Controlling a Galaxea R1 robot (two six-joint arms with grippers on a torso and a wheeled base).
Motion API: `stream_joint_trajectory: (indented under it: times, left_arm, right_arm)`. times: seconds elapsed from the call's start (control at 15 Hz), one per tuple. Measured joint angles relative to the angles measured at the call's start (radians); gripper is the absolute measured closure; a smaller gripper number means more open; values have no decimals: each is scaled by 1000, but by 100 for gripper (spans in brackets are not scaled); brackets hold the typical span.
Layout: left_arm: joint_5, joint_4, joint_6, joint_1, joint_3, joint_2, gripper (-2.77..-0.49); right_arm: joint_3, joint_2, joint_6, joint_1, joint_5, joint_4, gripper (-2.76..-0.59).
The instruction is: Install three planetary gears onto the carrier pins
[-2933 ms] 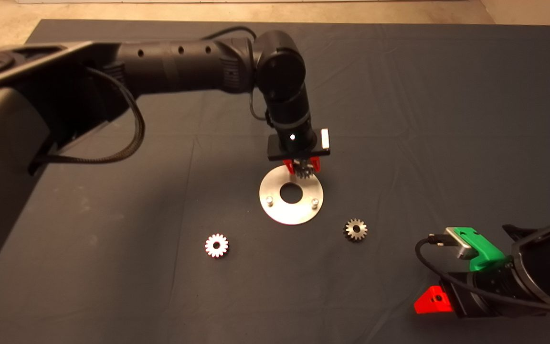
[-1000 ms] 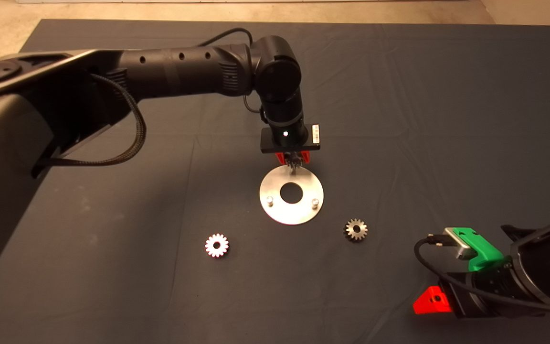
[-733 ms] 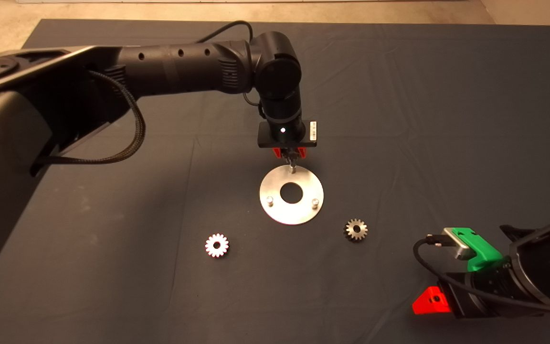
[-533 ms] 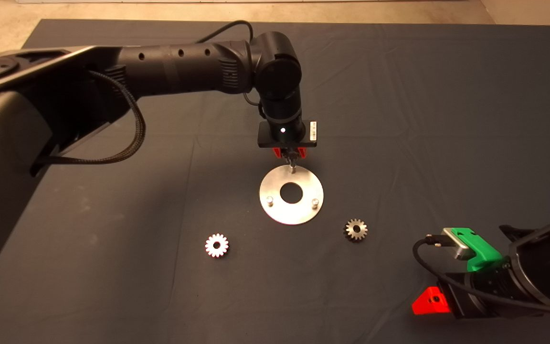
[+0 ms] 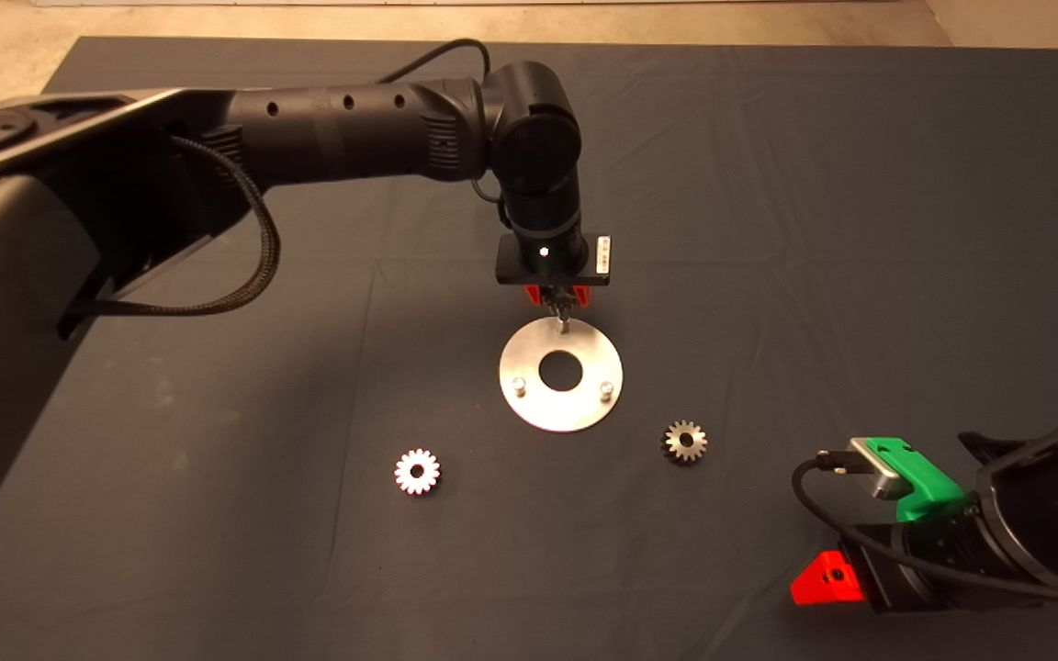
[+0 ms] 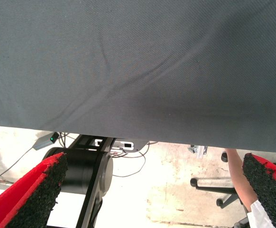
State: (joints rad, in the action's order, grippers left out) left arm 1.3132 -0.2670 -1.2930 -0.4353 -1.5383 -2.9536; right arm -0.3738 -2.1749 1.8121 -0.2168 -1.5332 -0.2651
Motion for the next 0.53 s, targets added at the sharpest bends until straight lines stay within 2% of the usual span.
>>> stream_joint_trajectory:
  times: [0.13, 0.27, 0.53]
  left_arm:
    - [2, 2, 1, 0, 4, 0, -96]
    - [13, 7, 1, 0, 10, 0, -96]
    - [16, 10, 3, 6, 13, 0, -96]
  right_arm:
    - [0, 0, 0, 0, 0, 0, -275]
    - [0, -3, 0, 0, -1, 0, -275]
    - [0, -11, 0, 0, 0, 0, -275]
